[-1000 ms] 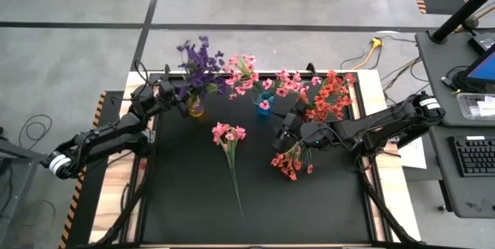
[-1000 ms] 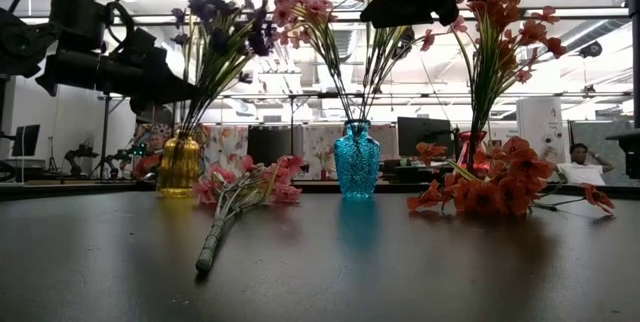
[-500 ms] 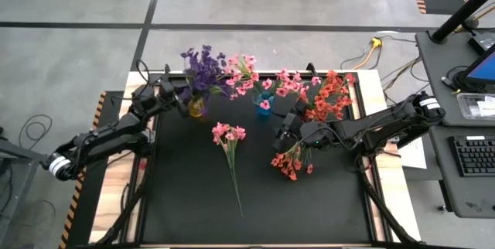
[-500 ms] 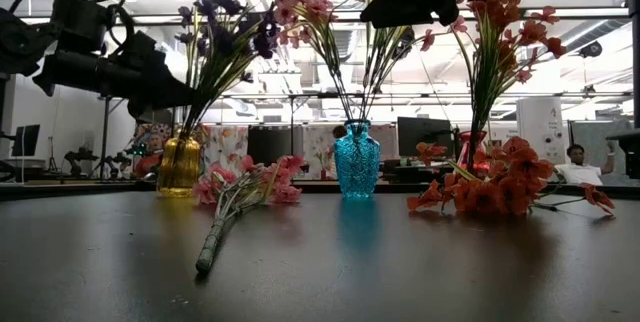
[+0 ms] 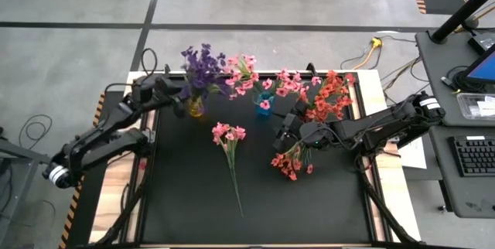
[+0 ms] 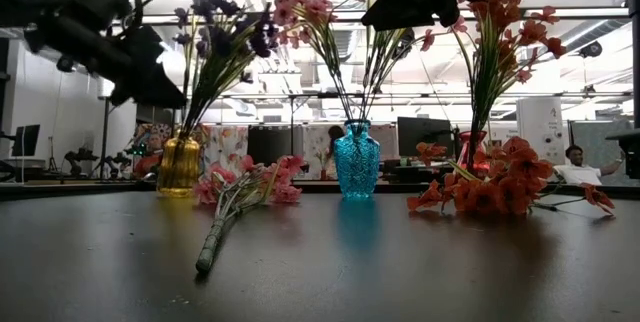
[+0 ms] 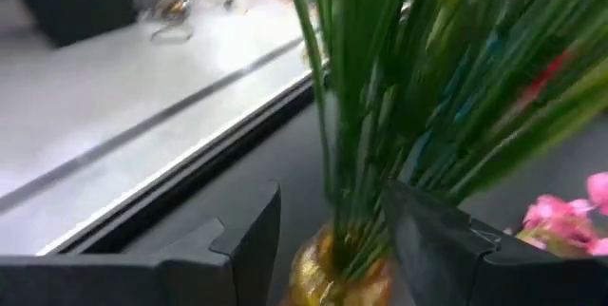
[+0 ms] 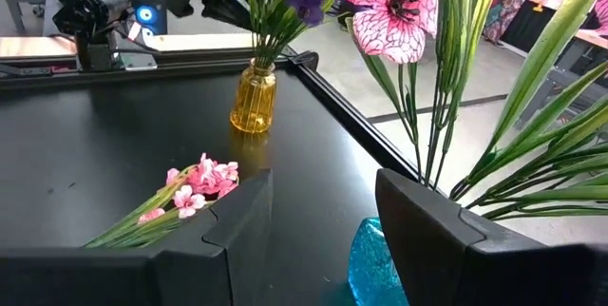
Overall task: Sort flowers into vase by color
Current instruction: Put the orange flower into the red vase
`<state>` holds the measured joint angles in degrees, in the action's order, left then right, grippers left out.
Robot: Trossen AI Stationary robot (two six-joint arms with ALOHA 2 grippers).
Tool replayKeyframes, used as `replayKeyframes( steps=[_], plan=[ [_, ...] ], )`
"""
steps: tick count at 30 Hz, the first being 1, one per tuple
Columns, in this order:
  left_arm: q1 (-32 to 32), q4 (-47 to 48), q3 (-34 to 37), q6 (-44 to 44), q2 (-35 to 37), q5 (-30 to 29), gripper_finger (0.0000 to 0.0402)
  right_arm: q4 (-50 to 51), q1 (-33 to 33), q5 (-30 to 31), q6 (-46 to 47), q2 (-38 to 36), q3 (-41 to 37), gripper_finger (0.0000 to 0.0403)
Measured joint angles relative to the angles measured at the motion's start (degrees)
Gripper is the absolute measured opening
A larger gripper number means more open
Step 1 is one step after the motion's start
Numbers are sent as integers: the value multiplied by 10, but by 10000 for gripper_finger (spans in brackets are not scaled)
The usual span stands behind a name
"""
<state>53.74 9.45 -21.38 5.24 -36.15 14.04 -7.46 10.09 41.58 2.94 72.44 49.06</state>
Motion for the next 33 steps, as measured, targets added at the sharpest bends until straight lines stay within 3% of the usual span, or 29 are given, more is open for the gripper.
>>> replayKeyframes(
  steps=[4,18,29,33],
  plan=[
    [0,58,-46,-27,9,-60,176,1,0,0,0,0,0,183],
    [0,342,-207,-120,13,-88,176,22,2,-8,25,0,0,183],
    [-16,465,-290,-164,52,-87,176,120,2,-230,35,0,0,183],
    [-34,442,-296,-174,77,-30,176,159,2,-271,38,0,0,183]
  ],
)
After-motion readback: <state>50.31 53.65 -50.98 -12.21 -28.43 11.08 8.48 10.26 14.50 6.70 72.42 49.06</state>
